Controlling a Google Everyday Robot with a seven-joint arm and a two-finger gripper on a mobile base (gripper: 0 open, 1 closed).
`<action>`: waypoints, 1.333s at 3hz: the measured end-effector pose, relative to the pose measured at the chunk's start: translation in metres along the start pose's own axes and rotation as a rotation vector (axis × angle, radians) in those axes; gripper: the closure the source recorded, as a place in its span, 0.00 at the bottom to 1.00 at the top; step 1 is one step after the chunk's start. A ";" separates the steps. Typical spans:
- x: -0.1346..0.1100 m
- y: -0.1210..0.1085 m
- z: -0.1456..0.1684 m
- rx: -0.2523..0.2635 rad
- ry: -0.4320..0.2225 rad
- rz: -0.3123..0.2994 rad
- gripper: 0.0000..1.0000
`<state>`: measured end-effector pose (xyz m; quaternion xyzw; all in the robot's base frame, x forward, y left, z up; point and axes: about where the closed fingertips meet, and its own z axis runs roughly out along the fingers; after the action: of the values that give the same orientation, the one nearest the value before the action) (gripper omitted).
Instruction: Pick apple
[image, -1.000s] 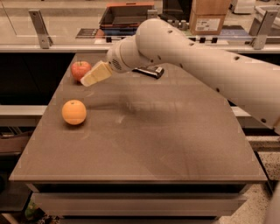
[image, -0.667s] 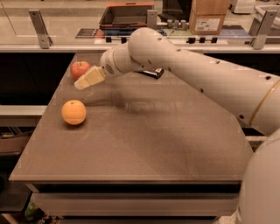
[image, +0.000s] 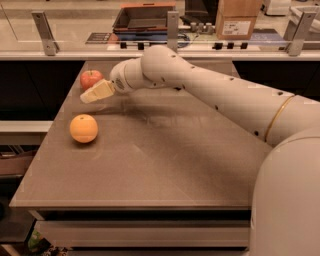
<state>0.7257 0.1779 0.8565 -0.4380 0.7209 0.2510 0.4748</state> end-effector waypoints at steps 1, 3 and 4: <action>-0.010 -0.011 -0.002 0.036 -0.039 -0.001 0.00; -0.021 -0.022 0.019 0.025 -0.089 0.002 0.00; -0.020 -0.017 0.039 -0.021 -0.104 0.012 0.00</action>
Offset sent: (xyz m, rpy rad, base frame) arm 0.0341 0.0017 0.0224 0.0749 -0.0789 -0.0478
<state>0.7620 0.2079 0.8590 -0.4249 0.6952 0.2841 0.5055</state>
